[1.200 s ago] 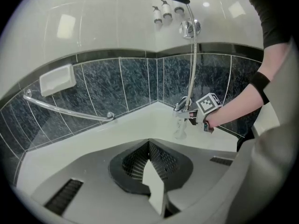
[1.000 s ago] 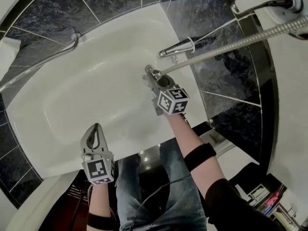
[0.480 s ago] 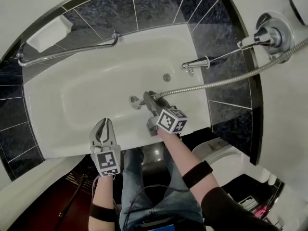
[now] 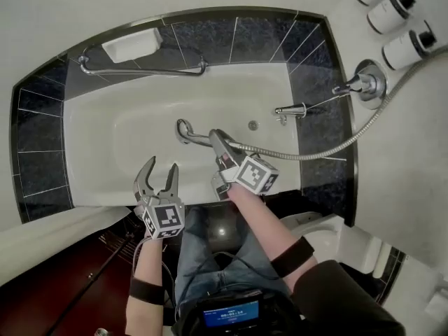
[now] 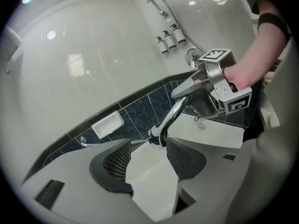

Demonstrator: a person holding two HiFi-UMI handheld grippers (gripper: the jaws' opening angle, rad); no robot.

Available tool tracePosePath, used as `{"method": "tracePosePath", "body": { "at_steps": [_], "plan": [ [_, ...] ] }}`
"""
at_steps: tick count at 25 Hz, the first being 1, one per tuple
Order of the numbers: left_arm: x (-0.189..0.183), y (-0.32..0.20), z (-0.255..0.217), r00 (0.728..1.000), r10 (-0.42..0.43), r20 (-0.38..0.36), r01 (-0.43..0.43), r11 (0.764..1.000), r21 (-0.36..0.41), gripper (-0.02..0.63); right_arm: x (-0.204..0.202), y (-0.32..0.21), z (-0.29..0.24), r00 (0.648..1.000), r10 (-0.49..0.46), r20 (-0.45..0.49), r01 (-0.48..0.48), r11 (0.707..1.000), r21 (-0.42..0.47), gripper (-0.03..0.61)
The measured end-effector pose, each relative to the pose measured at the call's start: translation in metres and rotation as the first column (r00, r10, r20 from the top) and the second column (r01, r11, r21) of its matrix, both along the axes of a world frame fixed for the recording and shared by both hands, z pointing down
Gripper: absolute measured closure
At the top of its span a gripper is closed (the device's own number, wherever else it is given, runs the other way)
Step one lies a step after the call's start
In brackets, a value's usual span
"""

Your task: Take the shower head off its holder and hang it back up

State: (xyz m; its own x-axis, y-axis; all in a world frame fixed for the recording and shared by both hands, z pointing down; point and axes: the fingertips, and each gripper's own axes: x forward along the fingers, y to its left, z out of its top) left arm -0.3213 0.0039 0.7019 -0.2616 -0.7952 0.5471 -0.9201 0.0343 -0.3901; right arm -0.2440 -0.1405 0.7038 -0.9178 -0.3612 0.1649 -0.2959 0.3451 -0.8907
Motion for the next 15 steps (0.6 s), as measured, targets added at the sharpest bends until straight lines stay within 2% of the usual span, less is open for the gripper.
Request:
{"method": "tracePosePath", "body": {
  "at_steps": [4,7,9,12,15],
  "plan": [
    [-0.005,-0.002,-0.056,0.984,0.078,0.159,-0.079,0.997,0.0,0.319,-0.011,0.018,-0.062,0.997,-0.037,0.072,0.041,0.998,-0.053,0.448],
    [-0.004,-0.012,-0.111,0.962,0.094,0.255,-0.103,0.994,0.023,0.291,-0.018,0.035,-0.102,0.992,-0.071,0.108,0.081,0.993,-0.087,0.448],
    [-0.004,-0.016,-0.138,0.93,0.132,0.343,-0.145,0.989,0.014,0.283,-0.027,0.046,-0.127,0.984,-0.084,0.16,0.105,0.987,-0.123,0.448],
    [-0.002,-0.016,-0.166,0.863,0.187,0.468,-0.197,0.98,-0.028,0.273,-0.038,0.059,-0.16,0.971,-0.1,0.216,0.138,0.976,-0.171,0.448],
    [0.0,-0.013,-0.187,0.814,0.203,0.544,-0.207,0.977,-0.055,0.273,-0.044,0.065,-0.193,0.961,-0.119,0.251,0.166,0.97,-0.179,0.448]
  ]
}}
